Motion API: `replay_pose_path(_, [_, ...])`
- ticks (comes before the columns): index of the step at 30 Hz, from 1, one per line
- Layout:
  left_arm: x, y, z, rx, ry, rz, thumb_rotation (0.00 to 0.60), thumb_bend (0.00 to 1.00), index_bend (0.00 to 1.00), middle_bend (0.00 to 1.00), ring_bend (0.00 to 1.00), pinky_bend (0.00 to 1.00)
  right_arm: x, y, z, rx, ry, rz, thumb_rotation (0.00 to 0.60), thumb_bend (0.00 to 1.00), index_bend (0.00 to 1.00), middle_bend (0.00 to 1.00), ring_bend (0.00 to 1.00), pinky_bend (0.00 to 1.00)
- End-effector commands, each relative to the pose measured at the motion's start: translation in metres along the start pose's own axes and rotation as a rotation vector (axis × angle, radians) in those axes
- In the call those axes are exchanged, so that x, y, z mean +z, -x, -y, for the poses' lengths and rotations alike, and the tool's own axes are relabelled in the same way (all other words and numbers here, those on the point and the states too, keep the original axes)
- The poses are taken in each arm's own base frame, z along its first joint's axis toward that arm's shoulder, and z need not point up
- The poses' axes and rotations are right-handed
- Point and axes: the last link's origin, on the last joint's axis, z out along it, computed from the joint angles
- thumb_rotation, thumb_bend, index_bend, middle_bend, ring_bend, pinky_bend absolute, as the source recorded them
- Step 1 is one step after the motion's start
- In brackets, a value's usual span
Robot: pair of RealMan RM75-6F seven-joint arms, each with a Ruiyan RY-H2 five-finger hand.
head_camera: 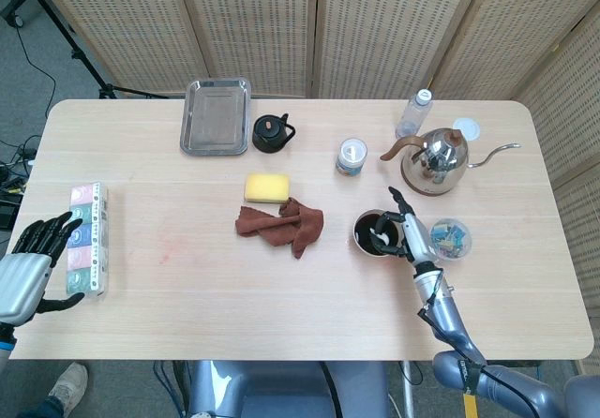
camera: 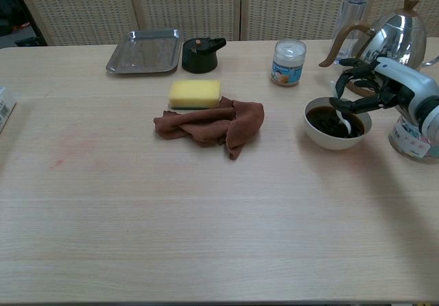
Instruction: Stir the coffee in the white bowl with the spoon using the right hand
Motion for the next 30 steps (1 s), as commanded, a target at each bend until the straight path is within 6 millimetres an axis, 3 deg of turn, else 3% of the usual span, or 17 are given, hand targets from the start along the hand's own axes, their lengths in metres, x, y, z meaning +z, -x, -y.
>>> replay_pose_path(1, [0.000,0.000,0.000,-0.001,0.000,0.000,0.600,0.06,0.00,0.00,0.00,0.00,0.006,0.008,0.004,0.007,0.005,0.006,0.600,0.71,0.71,0.00,0.00,0.00])
replay_pose_path(9, [0.000,-0.001,0.002,-0.003,0.002,0.003,0.600,0.06,0.00,0.00,0.00,0.00,0.021,0.018,0.006,0.010,0.023,-0.010,0.600,0.71,0.70,0.00,0.00,0.00])
replay_pose_path(16, [0.001,-0.001,0.002,-0.005,-0.001,0.004,0.600,0.06,0.00,0.00,0.00,0.00,0.031,0.003,0.006,0.001,0.017,-0.062,0.600,0.71,0.71,0.00,0.00,0.00])
replay_pose_path(23, [0.001,0.001,0.000,0.004,0.004,0.011,0.600,0.06,0.00,0.00,0.00,0.00,0.016,-0.016,-0.003,-0.029,0.017,-0.067,0.600,0.71,0.71,0.00,0.00,0.00])
replay_pose_path(30, [0.000,0.002,-0.002,0.007,0.009,0.014,0.600,0.06,0.00,0.00,0.00,0.00,-0.003,-0.021,-0.006,-0.030,0.019,-0.040,0.600,0.72,0.71,0.00,0.00,0.00])
